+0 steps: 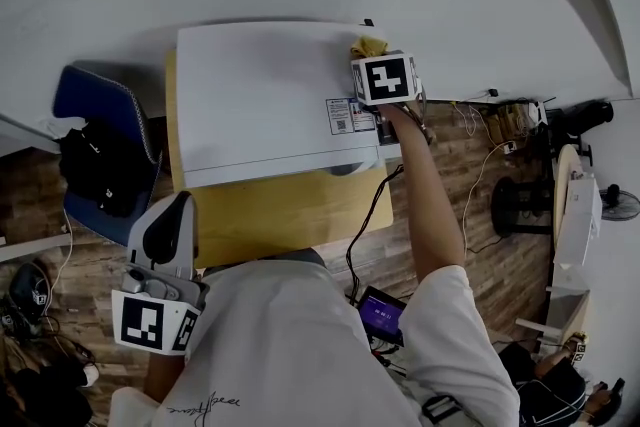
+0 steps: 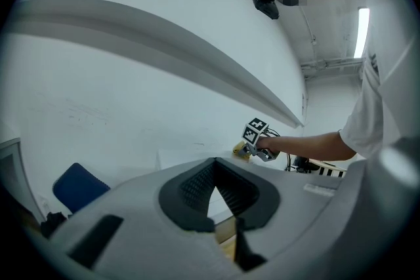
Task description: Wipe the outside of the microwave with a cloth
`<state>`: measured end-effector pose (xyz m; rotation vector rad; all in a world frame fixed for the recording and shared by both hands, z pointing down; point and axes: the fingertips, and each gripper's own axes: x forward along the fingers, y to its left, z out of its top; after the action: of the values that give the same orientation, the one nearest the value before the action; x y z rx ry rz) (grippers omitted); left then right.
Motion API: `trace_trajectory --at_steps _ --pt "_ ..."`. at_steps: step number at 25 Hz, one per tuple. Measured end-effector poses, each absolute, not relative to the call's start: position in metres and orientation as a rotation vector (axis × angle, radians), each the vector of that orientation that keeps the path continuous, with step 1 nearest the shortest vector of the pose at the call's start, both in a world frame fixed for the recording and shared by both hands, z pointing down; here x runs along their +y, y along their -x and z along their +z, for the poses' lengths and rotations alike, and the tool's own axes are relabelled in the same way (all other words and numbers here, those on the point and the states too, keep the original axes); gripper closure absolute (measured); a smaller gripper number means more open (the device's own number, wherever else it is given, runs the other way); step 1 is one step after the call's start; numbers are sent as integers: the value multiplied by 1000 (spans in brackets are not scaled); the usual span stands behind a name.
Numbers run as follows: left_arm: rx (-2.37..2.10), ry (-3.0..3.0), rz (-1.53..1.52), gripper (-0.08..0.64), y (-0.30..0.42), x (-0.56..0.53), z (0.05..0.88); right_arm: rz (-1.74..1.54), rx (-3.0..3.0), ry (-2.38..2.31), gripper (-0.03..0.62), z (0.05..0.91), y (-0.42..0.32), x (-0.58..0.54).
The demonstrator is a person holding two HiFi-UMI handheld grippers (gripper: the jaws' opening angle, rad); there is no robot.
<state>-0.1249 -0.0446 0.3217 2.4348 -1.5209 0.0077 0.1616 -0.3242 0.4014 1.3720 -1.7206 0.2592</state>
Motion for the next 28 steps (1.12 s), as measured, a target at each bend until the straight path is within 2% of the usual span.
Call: trace_trajectory --at_steps 28 --pt "-1582 -2394 -36 565 157 -40 321 203 -1870 -1203 471 403 -37 -293"
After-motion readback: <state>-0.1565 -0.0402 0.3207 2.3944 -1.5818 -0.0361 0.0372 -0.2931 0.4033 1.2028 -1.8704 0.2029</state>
